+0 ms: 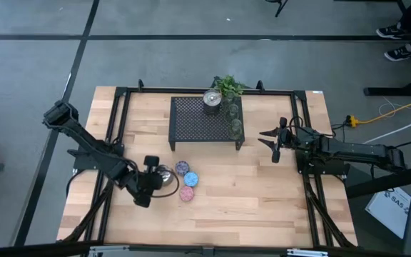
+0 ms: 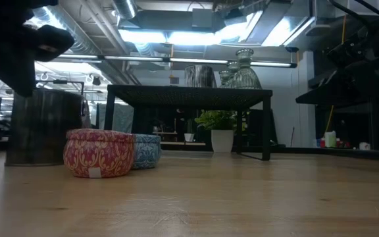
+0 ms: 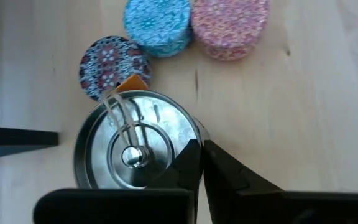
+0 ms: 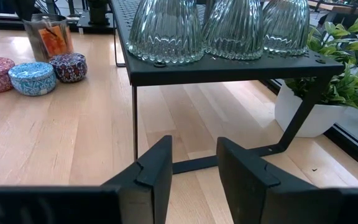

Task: Pick & Place candle stick holders
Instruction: Put the silver scented candle aligned with the other silver scented candle on the shelf

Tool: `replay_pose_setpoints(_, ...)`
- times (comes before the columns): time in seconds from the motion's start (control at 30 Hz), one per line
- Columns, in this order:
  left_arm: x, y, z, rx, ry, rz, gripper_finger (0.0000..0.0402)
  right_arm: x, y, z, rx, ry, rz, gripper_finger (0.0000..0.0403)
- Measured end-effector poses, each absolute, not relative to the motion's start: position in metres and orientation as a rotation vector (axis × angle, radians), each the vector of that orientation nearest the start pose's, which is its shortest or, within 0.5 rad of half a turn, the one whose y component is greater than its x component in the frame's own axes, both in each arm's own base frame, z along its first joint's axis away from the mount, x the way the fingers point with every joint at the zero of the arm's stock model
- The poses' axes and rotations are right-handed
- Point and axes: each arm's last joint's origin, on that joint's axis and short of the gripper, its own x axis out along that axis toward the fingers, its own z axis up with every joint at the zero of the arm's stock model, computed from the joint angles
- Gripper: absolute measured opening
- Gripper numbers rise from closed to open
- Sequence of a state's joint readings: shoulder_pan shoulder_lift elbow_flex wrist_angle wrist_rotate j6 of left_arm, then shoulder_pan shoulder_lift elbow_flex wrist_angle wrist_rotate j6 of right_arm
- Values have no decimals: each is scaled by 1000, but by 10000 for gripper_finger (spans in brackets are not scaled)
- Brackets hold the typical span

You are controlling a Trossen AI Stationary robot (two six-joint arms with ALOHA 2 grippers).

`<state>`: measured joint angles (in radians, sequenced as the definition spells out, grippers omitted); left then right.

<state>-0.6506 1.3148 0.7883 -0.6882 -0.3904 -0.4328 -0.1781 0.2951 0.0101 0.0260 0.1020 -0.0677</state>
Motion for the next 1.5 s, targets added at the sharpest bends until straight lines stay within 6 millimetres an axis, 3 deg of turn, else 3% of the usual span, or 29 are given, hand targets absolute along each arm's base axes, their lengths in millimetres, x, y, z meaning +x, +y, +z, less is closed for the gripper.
replay_pose_setpoints(0.33, 188, -121, 208, 274, 1122, 34, 3, 110, -23, 144, -57, 269, -270, 128)
replay_pose_setpoints(0.6, 191, -123, 235, 321, 1122, 33, 2, 110, -23, 144, -57, 269, -270, 128)
replay_pose_setpoints(0.93, 212, -122, 286, 367, 982, -50, 2, 110, -23, 144, -57, 269, -270, 128)
replay_pose_setpoints(1.17, 227, -107, 319, 443, 902, -74, 2, 110, -23, 144, -57, 269, -270, 128)
replay_pose_setpoints(1.5, 244, -67, 343, 522, 876, -31, 2, 110, -23, 144, -57, 269, -270, 128)
